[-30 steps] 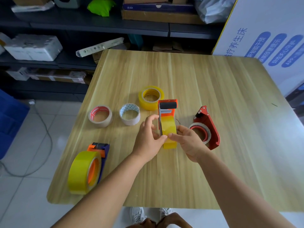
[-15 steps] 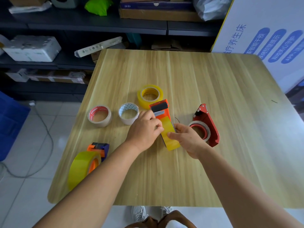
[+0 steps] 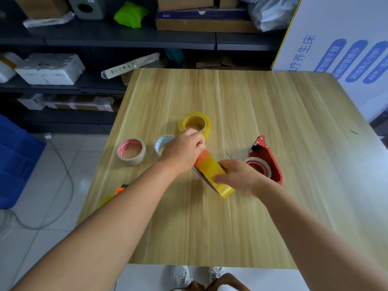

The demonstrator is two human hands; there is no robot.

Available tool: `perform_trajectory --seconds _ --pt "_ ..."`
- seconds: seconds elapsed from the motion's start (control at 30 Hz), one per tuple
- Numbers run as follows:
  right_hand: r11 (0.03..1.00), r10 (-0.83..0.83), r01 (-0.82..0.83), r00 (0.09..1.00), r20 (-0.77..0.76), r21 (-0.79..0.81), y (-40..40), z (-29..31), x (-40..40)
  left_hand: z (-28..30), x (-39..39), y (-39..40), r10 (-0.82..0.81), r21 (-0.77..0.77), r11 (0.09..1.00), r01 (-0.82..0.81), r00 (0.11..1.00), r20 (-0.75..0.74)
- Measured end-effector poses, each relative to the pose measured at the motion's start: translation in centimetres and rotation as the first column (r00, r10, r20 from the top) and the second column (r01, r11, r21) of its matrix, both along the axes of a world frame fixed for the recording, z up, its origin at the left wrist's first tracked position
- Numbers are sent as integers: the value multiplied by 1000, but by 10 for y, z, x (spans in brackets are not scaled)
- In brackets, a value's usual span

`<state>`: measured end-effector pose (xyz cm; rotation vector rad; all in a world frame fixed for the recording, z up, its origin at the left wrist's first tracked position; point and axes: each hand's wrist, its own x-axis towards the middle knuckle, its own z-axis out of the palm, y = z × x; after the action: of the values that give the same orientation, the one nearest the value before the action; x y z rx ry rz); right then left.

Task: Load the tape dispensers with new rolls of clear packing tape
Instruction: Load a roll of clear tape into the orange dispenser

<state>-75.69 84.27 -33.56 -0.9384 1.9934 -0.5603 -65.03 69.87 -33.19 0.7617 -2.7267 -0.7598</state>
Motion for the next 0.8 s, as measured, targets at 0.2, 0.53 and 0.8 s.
perform_trajectory --seconds 0.2,0.53,0.8 --pt "1000 -19 17 985 -172 -11 -9 1 13 -3 3 2 144 25 989 -144 990 5" --pt "999 33 -27 959 -283 25 -14 -9 25 -2 9 7 290 133 949 -287 957 -9" --pt "998 29 -3 916 -400 64 -18 -12 24 -5 6 10 330 368 883 -291 943 -47"
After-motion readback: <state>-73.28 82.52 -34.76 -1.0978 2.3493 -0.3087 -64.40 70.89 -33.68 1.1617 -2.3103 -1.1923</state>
